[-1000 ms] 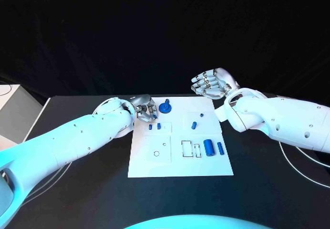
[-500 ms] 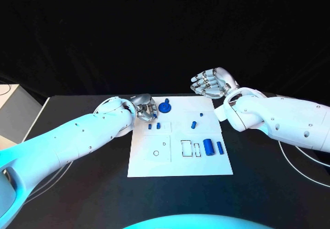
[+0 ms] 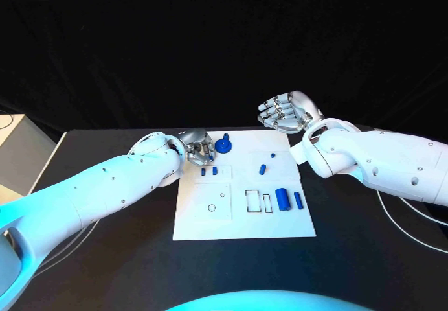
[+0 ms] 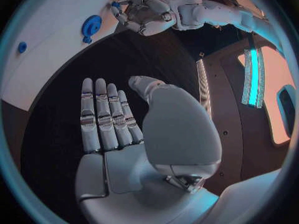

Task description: Assemble the parts on the task board

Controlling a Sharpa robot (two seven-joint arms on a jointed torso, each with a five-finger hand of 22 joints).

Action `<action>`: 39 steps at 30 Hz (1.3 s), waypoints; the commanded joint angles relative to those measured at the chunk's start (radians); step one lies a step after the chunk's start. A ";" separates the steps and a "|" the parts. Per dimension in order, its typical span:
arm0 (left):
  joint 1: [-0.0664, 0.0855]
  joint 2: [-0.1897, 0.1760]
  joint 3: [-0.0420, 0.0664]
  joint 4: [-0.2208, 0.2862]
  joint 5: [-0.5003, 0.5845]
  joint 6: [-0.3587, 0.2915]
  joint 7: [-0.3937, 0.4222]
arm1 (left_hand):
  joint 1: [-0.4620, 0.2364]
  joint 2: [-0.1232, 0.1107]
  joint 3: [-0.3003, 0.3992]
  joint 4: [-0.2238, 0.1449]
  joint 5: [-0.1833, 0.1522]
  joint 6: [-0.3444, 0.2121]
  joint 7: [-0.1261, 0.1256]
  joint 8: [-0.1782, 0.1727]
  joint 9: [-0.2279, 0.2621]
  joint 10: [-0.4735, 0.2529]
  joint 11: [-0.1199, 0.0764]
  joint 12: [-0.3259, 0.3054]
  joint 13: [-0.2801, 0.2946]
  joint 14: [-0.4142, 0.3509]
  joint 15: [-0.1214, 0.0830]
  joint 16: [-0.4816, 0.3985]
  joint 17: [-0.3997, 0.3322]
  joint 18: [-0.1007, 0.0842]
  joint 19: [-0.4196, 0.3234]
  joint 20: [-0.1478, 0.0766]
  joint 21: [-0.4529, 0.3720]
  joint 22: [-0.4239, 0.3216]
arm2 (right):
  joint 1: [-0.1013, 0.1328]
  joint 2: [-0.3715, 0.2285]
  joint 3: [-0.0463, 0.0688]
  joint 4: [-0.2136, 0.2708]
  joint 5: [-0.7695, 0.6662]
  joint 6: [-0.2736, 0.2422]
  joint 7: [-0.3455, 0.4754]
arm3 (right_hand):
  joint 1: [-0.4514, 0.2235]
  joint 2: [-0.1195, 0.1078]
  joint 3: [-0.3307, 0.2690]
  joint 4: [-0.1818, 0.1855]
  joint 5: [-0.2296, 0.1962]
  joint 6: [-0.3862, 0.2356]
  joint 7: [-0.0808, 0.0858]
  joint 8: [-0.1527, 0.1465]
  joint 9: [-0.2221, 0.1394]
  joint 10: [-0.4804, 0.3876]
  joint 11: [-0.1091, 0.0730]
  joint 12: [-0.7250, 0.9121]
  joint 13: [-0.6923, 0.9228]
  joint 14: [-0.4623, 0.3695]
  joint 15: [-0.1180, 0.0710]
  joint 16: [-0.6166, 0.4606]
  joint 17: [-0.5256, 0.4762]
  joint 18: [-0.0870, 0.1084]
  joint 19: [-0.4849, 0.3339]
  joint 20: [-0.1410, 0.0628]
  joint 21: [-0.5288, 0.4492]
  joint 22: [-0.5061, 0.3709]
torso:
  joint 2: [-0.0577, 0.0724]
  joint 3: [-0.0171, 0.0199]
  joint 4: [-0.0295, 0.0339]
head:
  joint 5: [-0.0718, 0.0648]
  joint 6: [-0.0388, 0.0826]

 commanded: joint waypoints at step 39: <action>-0.002 0.011 -0.011 -0.010 -0.012 0.039 -0.034 | -0.031 0.006 -0.019 -0.019 0.003 -0.040 0.004 -0.057 -0.001 -0.014 0.003 -0.013 0.021 -0.008 0.003 -0.002 -0.004 -0.011 -0.024 0.007 -0.014 -0.027 | 0.000 -0.002 0.001 0.003 -0.008 0.015 0.011 | -0.004 -0.001 0.005 -0.005 0.003 0.006 0.000 0.003 -0.001 0.008 -0.001 -0.005 -0.002 0.006 0.001 -0.008 -0.004 0.006 0.007 -0.003 0.005 -0.005 | 0.000 -0.0014 0.0007 | -0.001 -0.002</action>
